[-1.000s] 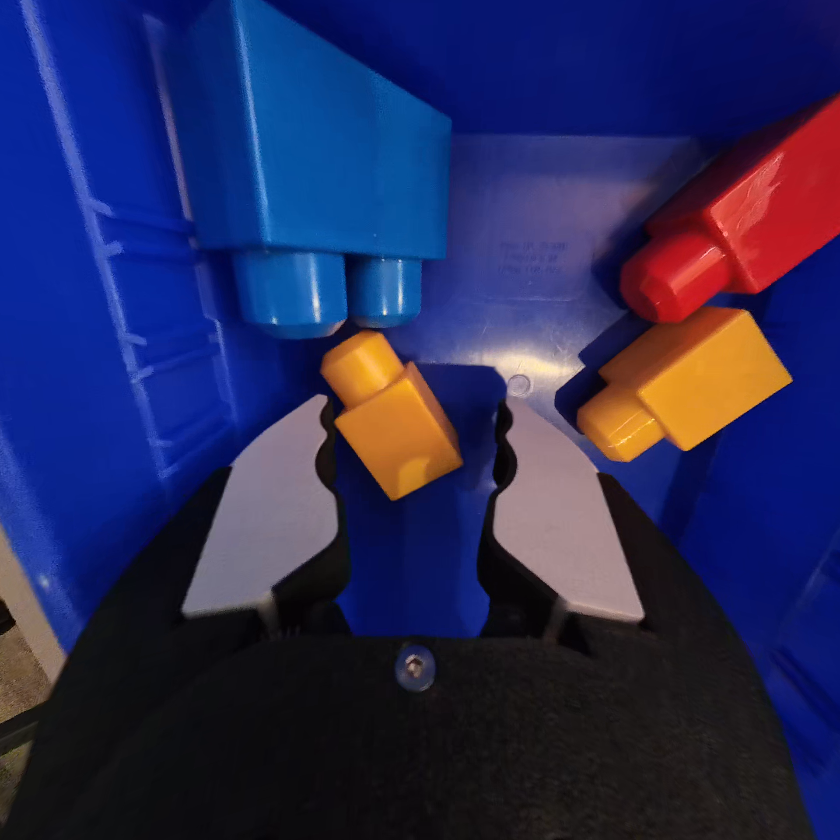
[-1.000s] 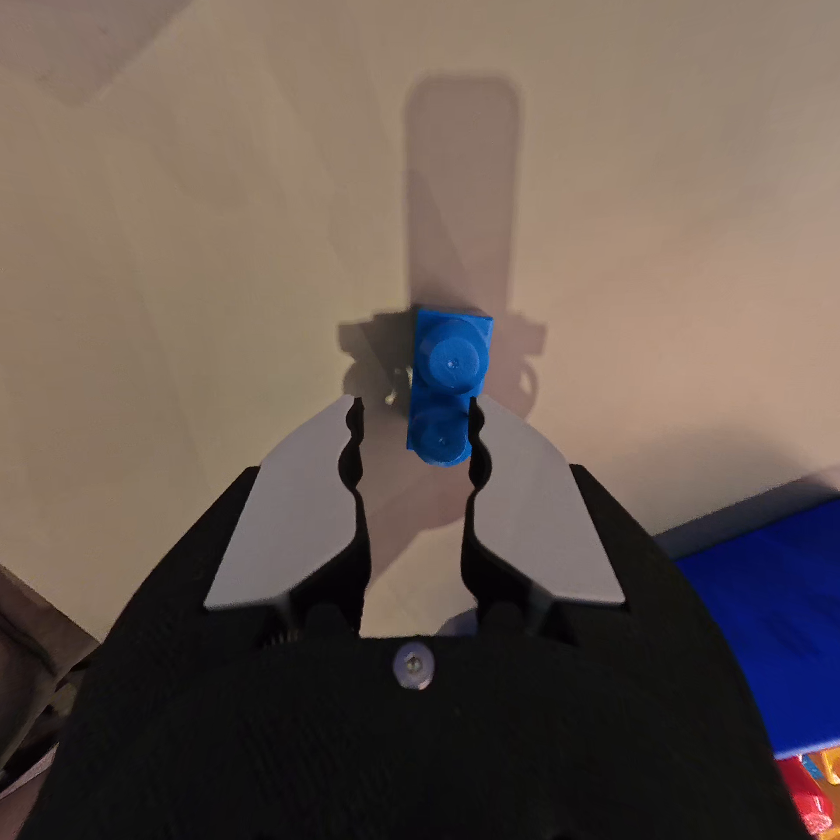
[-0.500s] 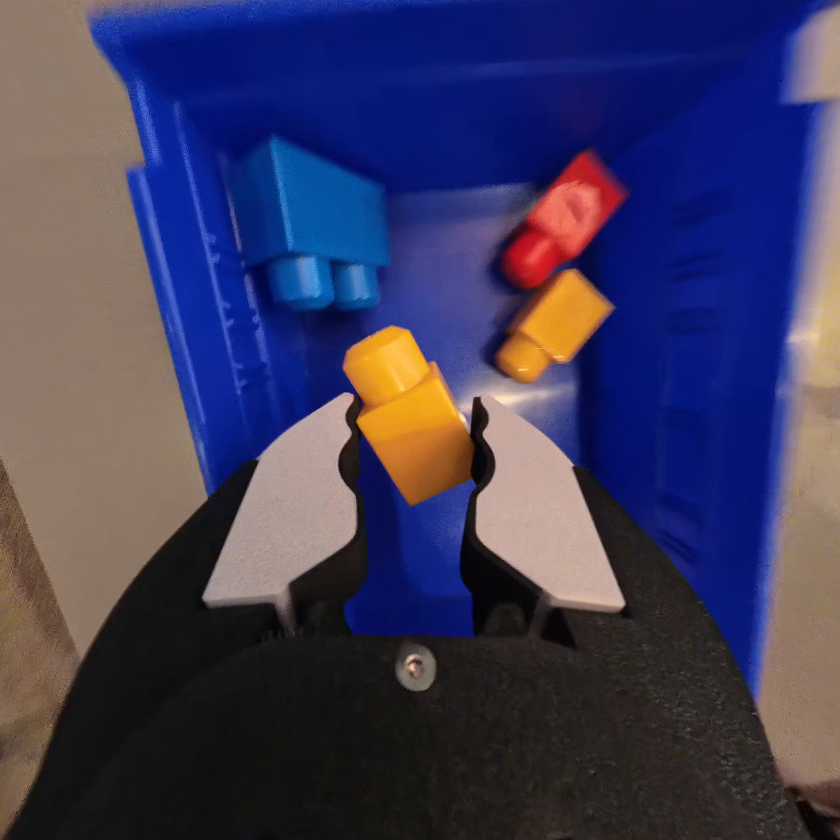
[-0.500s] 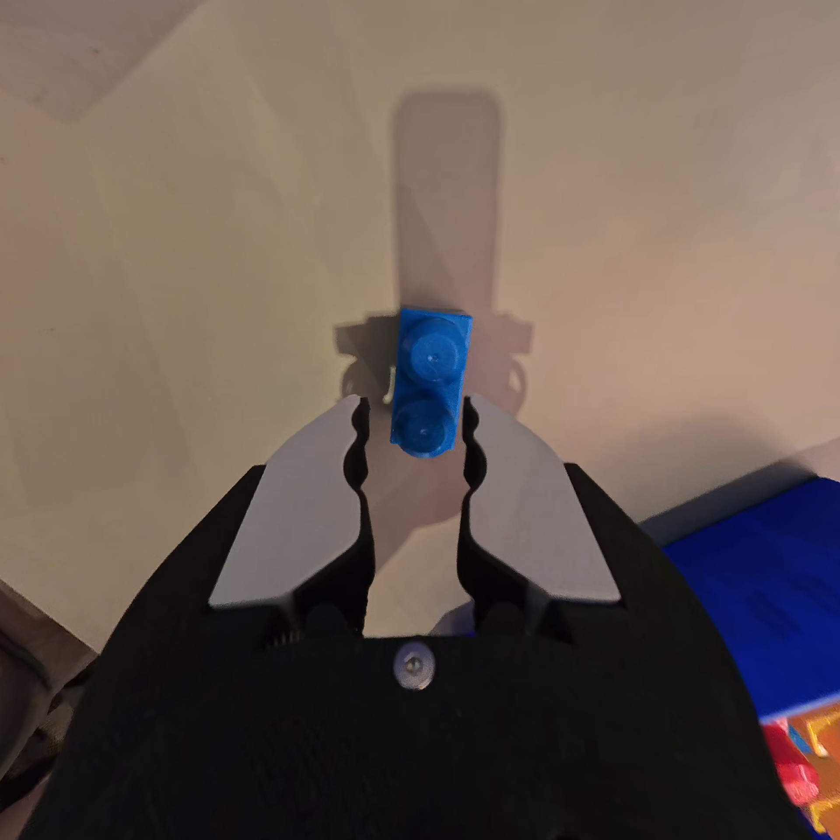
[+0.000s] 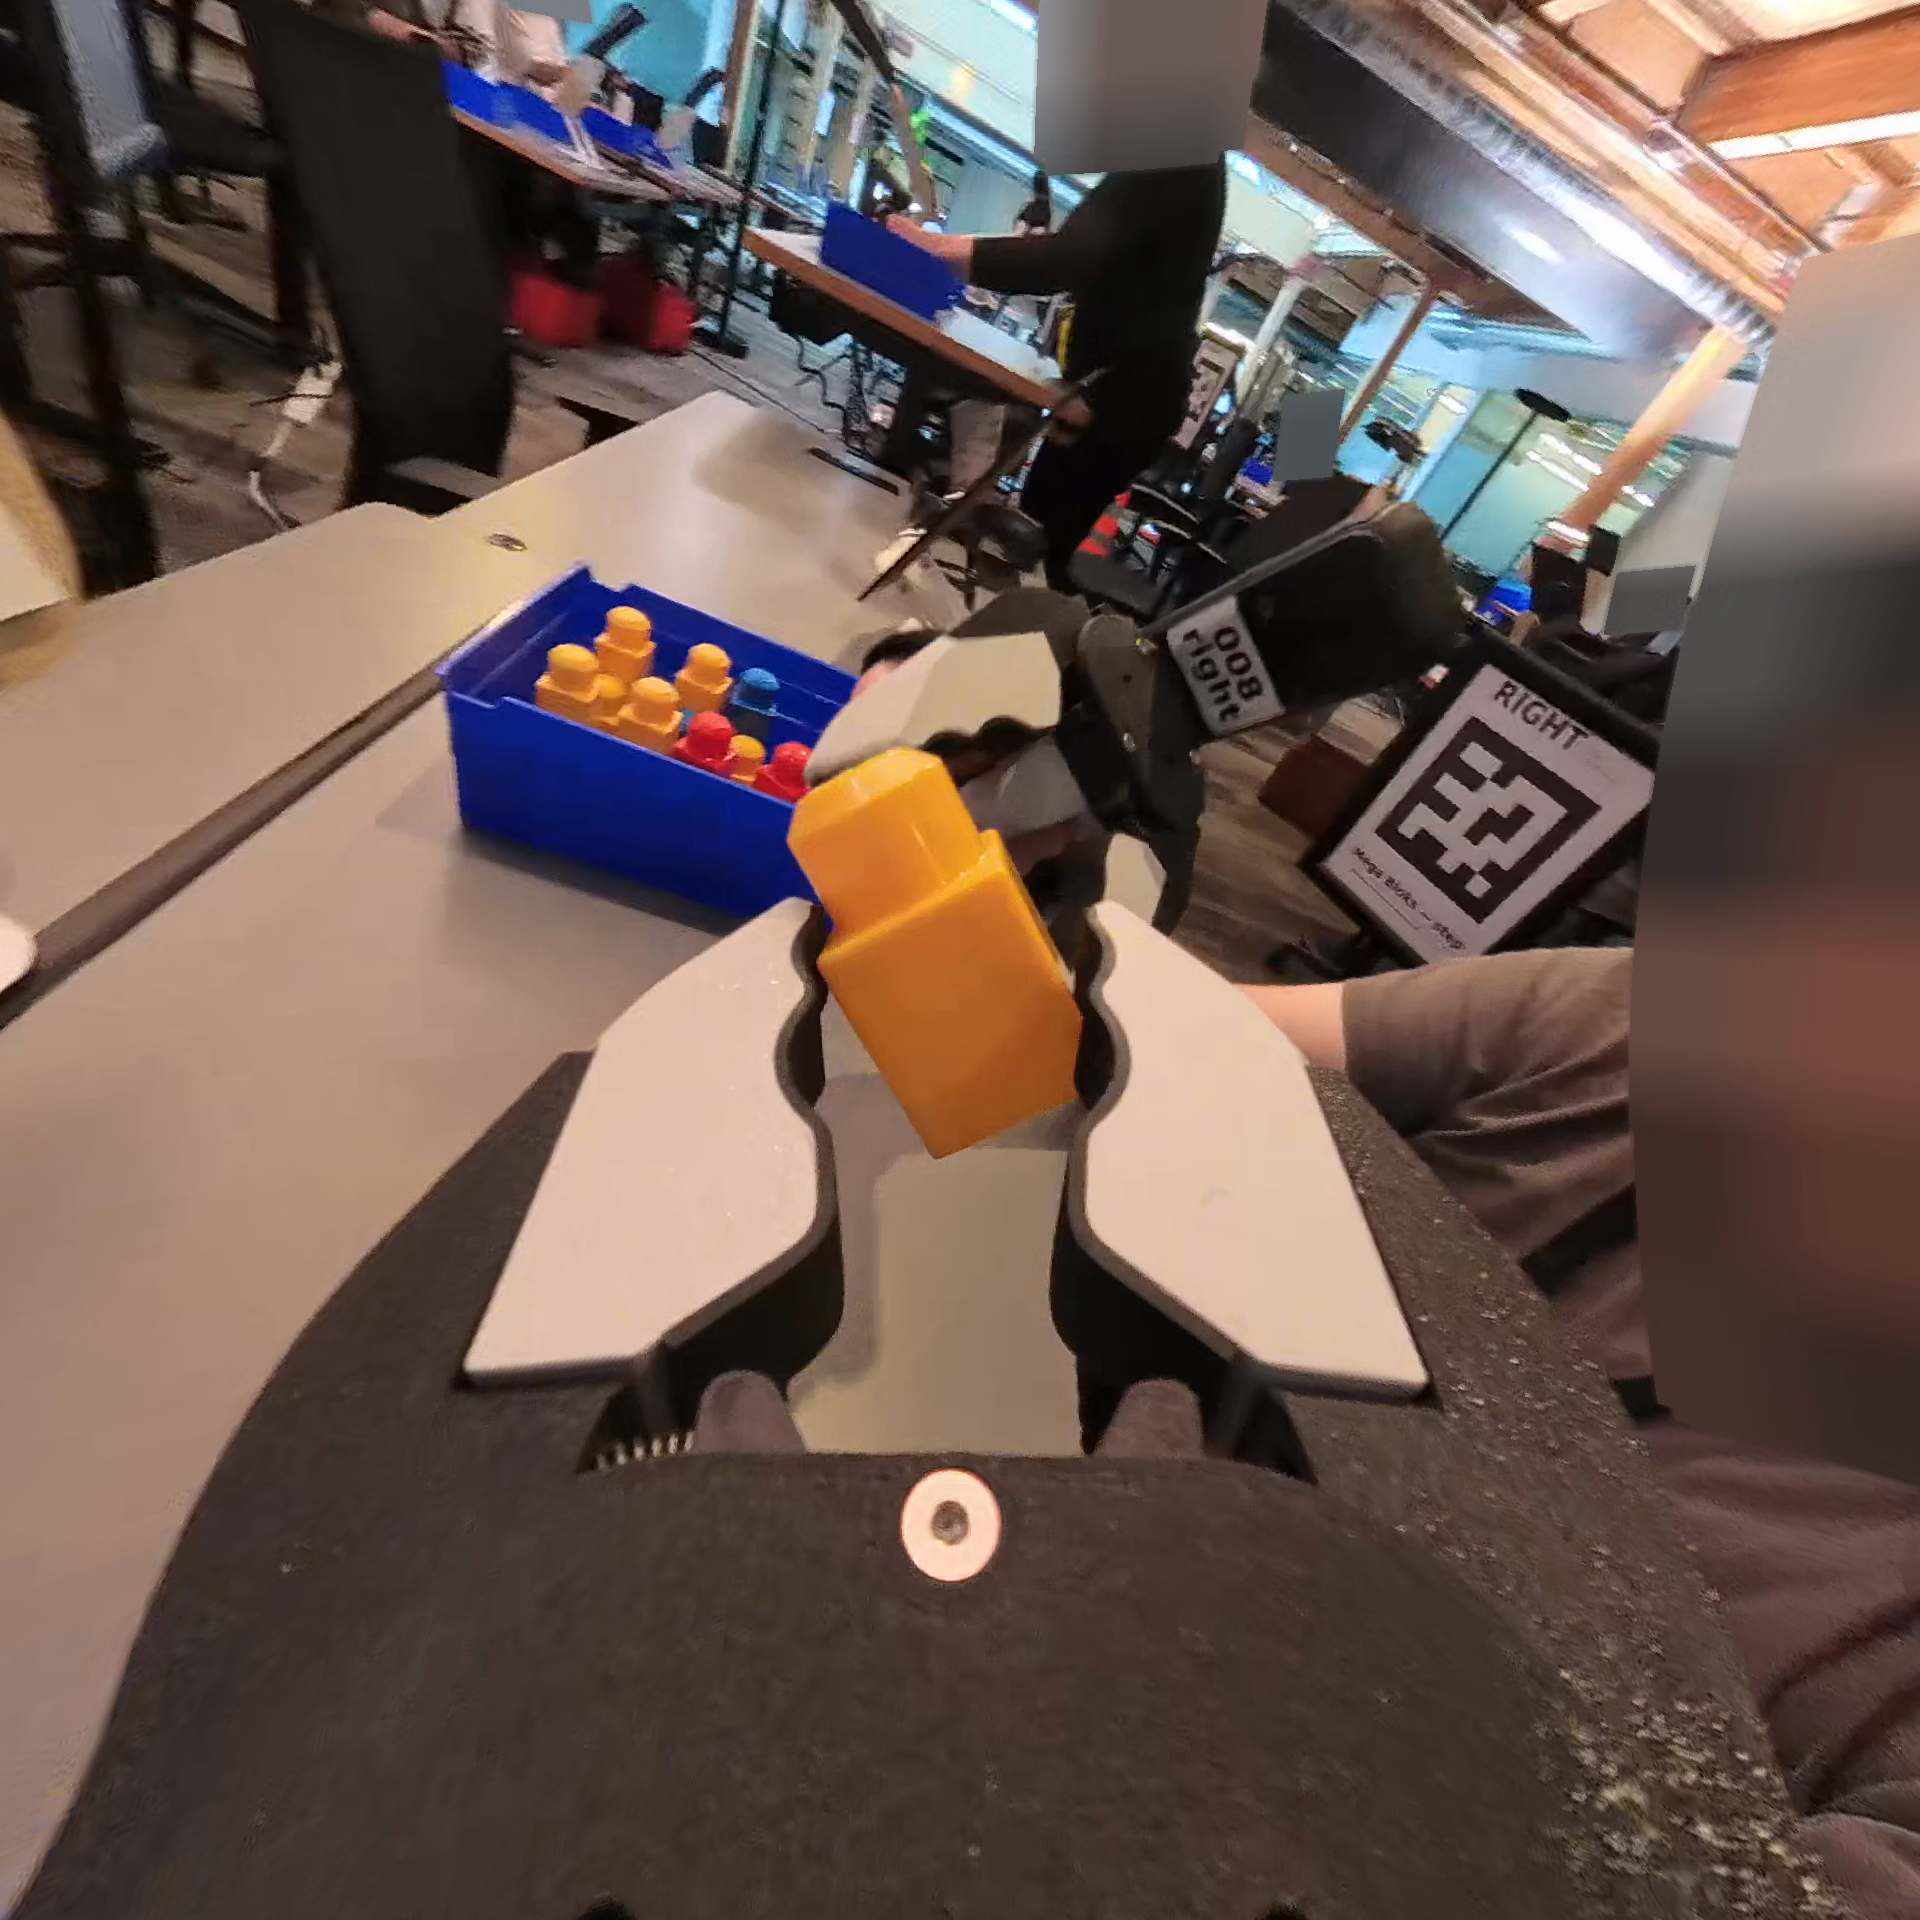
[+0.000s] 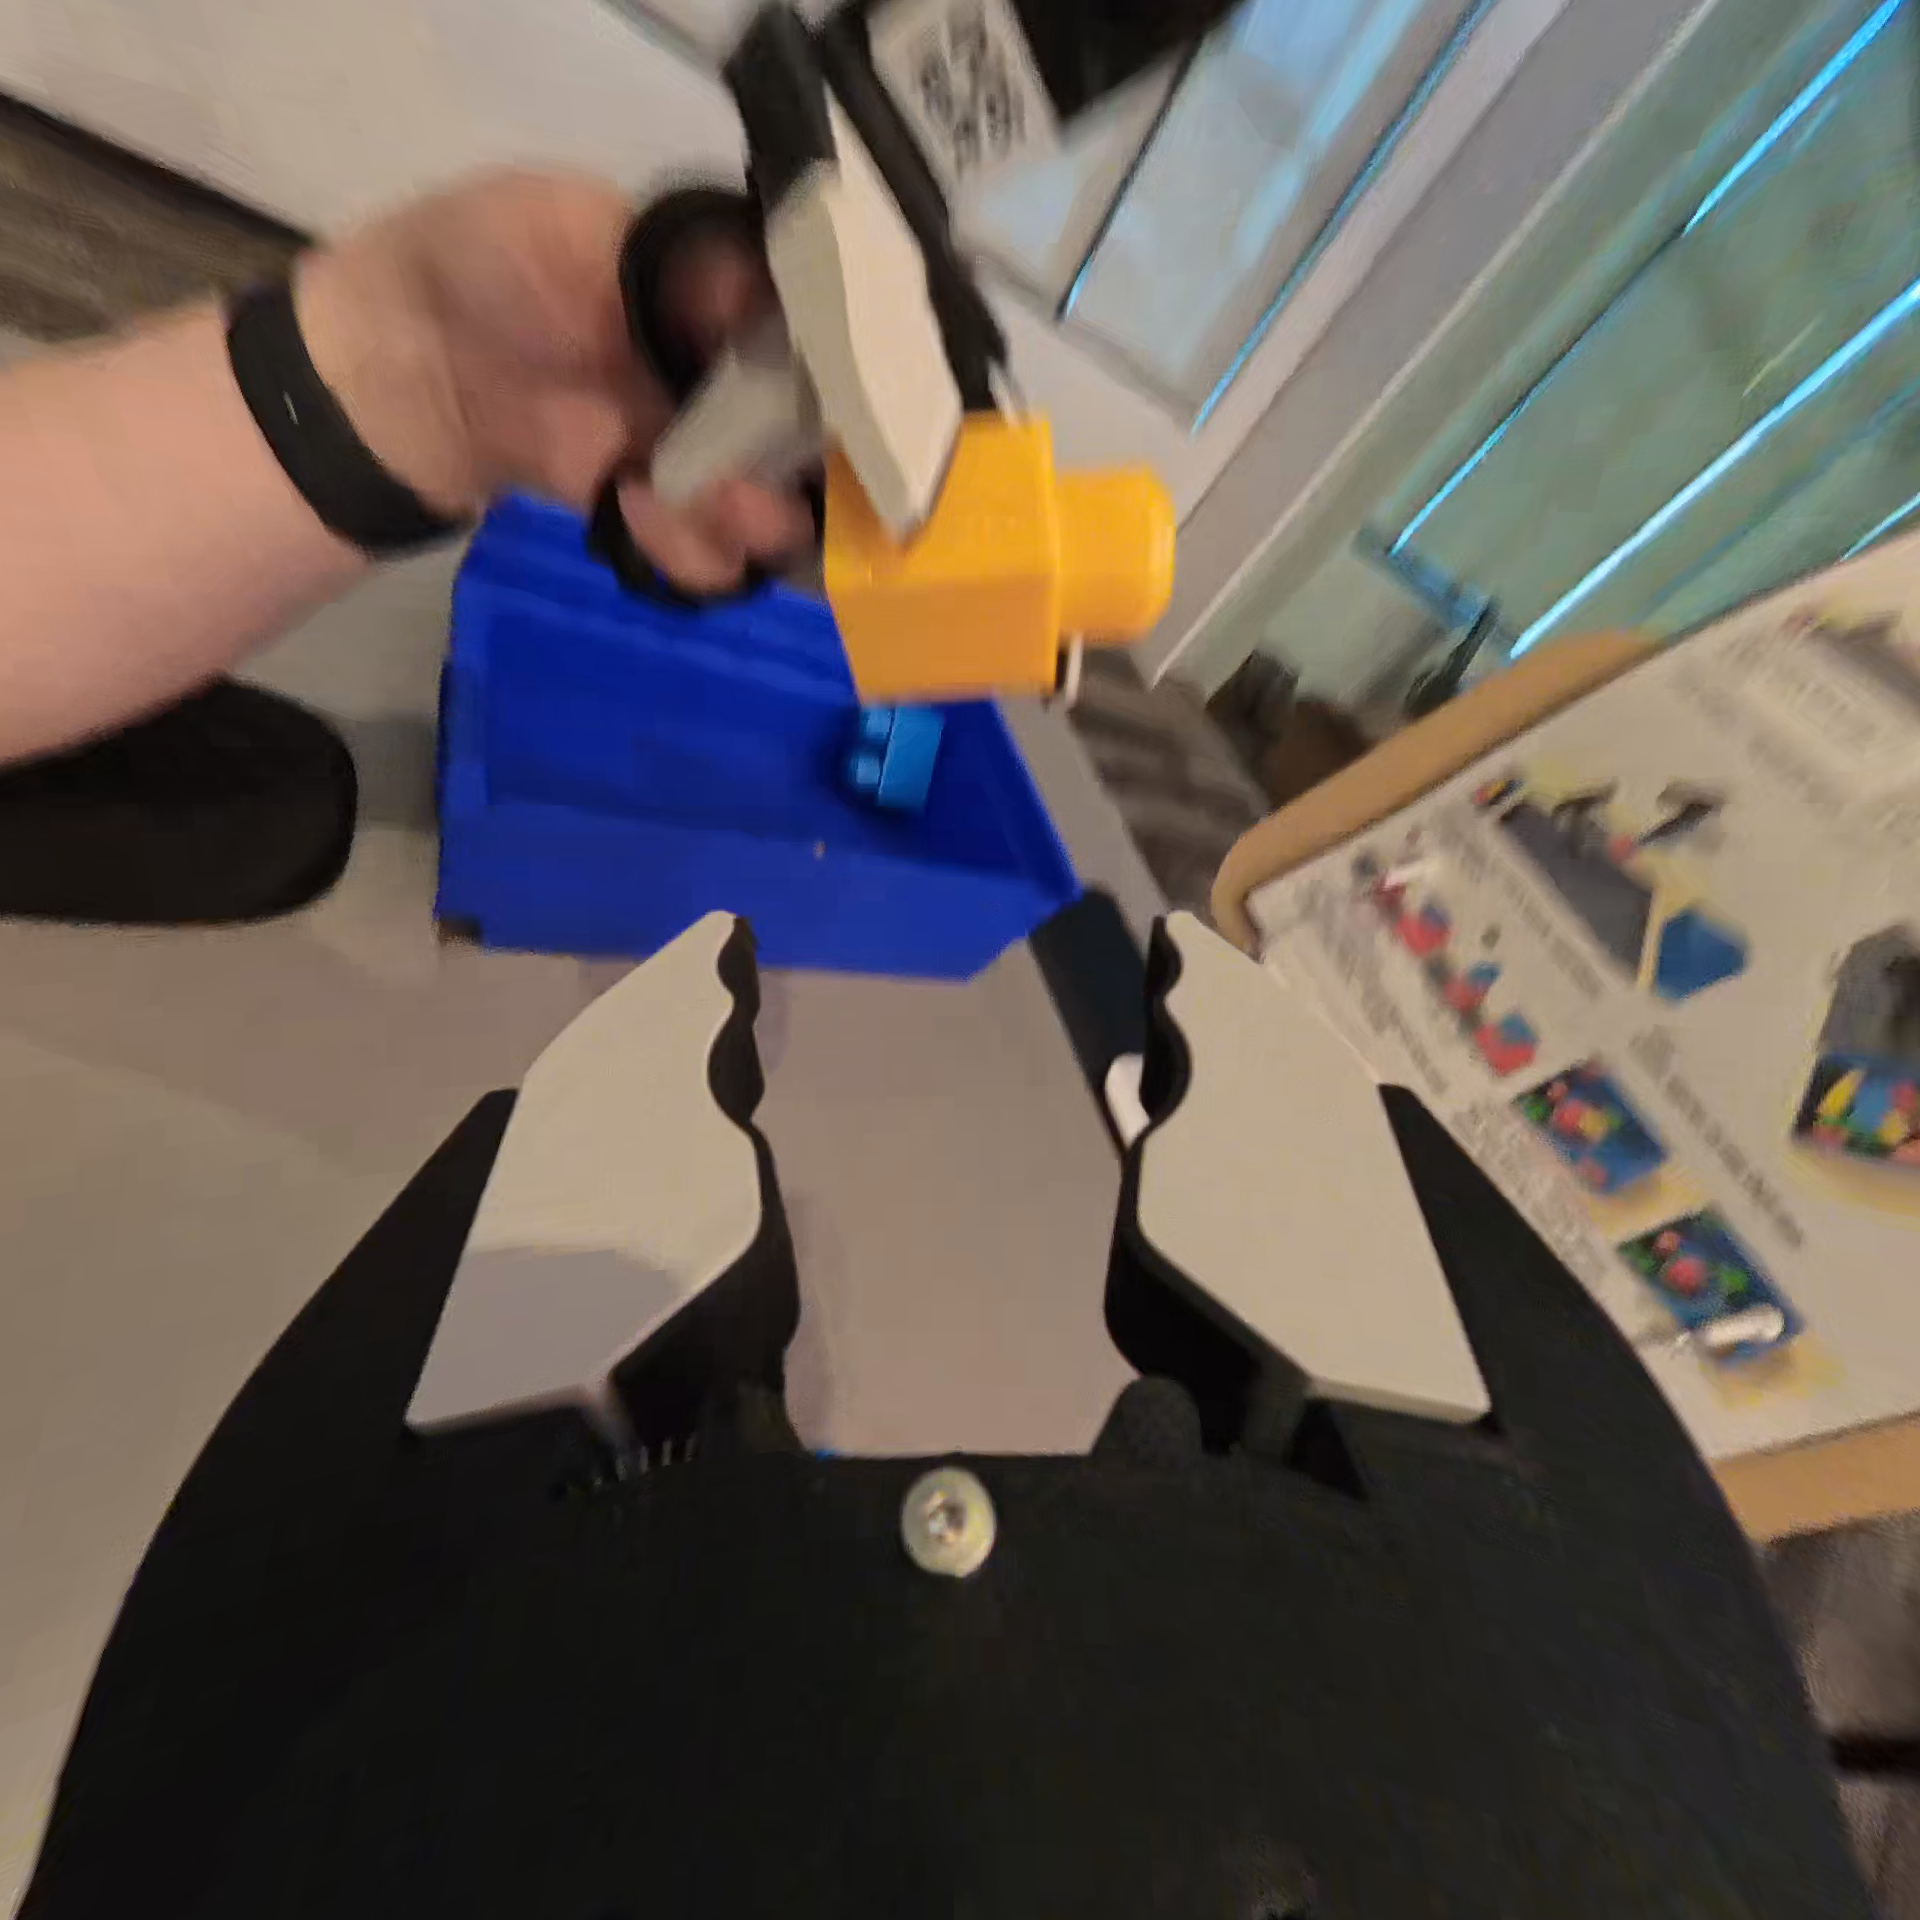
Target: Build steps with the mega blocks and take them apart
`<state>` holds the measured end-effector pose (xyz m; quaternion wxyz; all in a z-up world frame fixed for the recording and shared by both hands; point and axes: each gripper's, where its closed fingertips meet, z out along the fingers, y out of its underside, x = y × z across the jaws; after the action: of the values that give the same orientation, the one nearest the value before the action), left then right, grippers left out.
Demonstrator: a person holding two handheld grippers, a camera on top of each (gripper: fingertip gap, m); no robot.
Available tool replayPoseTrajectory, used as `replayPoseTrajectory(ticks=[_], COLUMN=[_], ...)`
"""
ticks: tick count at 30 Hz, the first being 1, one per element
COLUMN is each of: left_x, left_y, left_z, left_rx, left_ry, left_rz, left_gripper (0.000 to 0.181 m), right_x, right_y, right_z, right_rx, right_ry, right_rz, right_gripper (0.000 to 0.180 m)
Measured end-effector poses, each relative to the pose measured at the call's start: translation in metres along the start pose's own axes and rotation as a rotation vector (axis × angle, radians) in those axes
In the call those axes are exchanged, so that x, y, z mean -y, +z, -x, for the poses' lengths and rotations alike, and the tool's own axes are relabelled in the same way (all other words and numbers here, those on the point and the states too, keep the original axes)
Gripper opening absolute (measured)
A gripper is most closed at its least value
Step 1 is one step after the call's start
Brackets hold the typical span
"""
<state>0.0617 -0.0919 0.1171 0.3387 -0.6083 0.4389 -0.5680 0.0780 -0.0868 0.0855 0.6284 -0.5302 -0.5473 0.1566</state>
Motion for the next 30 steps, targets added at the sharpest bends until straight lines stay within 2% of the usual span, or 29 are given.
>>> replayPoseTrajectory(ticks=[2, 5, 8, 10, 12, 15, 19, 22, 24, 27, 30], left_x=[-0.005, -0.009, -0.012, -0.017, -0.016, -0.021, -0.025, -0.028, -0.032, -0.031, -0.033], left_y=[0.013, 0.027, 0.037, 0.041, 0.041, 0.044, 0.045, 0.037, 0.026, 0.012, 0.01], left_z=[-0.006, -0.013, -0.023, -0.025, -0.026, -0.024, -0.013, 0.005, 0.027, 0.042, 0.04], left_rx=[-0.029, -0.068, -0.121, -0.134, -0.148, -0.153, -0.141, -0.062, 0.059, 0.133, 0.108], left_ry=[0.01, 0.018, 0.032, 0.051, 0.05, 0.014, -0.039, -0.062, -0.076, -0.103, -0.134], left_rz=[0.028, 0.045, 0.056, 0.079, 0.065, 0.084, 0.094, 0.111, 0.131, 0.117, 0.129], left_gripper=[0.046, 0.046, 0.046, 0.045, 0.043, 0.054, 0.056, 0.059, 0.059, 0.057, 0.056], right_x=[0.02, 0.033, 0.03, 0.033, 0.035, 0.034, 0.029, 0.004, -0.03, -0.111, -0.192], right_y=[-0.004, -0.007, -0.005, -0.007, -0.009, -0.012, -0.015, -0.016, -0.02, -0.042, -0.077], right_z=[0.0, 0.003, 0.001, 0.005, 0.006, 0.007, 0.001, -0.006, -0.011, -0.034, -0.033], right_rx=[-0.049, -0.077, -0.12, -0.121, -0.133, -0.171, -0.258, -0.205, -0.1, -0.063, -0.001], right_ry=[-0.027, -0.054, -0.098, -0.154, -0.203, -0.322, -0.482, -0.487, -0.368, -0.153, -0.019], right_rz=[-0.105, -0.188, -0.164, -0.181, -0.181, -0.144, -0.075, 0.053, 0.203, 0.575, 0.986], right_gripper=[0.08, 0.08, 0.08, 0.068, 0.067, 0.067, 0.067, 0.067, 0.067, 0.067, 0.068])
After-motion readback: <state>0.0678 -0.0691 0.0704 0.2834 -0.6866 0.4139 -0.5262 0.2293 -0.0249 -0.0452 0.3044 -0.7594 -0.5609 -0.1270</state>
